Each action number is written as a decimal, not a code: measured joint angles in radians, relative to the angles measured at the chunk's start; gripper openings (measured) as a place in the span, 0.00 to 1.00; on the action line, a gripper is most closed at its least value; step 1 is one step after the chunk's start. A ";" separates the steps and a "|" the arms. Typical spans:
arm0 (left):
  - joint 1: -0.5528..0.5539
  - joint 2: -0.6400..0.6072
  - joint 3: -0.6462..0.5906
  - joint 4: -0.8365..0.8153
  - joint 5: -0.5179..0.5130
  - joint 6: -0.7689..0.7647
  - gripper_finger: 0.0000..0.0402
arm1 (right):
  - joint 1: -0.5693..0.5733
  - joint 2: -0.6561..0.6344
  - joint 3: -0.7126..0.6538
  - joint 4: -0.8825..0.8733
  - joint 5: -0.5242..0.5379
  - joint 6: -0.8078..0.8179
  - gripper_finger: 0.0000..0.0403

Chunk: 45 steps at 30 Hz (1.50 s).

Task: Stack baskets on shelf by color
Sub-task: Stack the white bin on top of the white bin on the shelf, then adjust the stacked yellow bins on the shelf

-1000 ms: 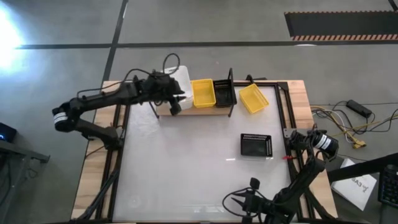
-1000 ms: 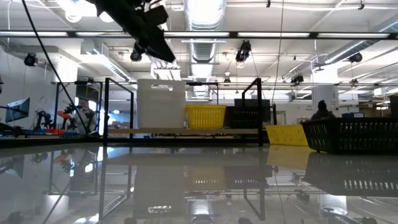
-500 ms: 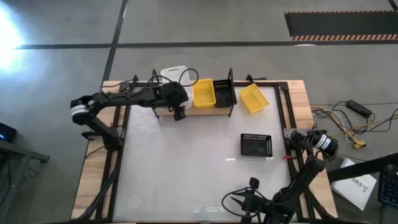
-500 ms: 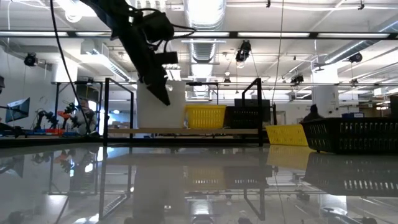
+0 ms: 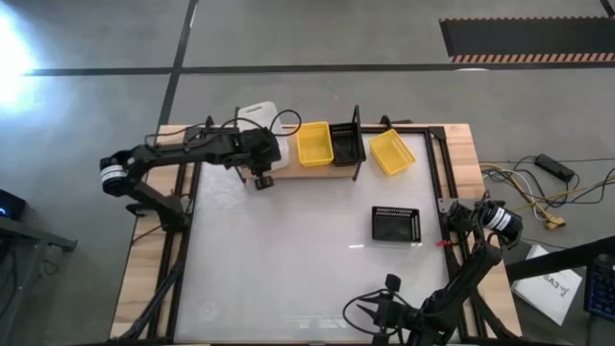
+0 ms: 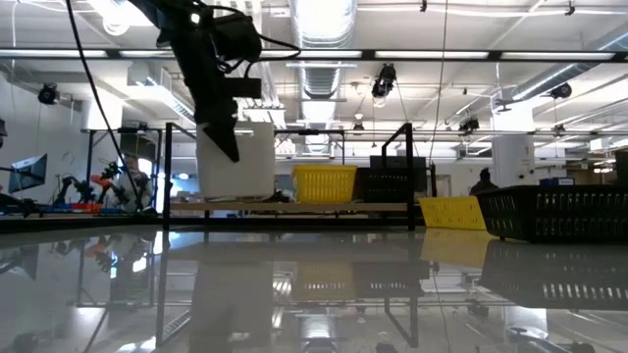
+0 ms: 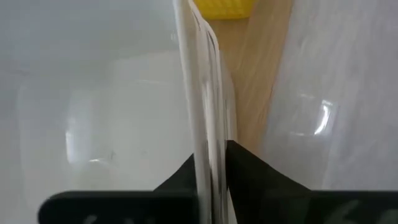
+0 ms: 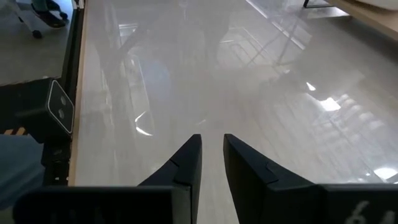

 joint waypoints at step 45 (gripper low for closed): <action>-0.185 0.254 0.226 0.334 -0.085 0.053 0.58 | 0.006 -0.018 0.101 -0.015 -0.009 -0.159 0.15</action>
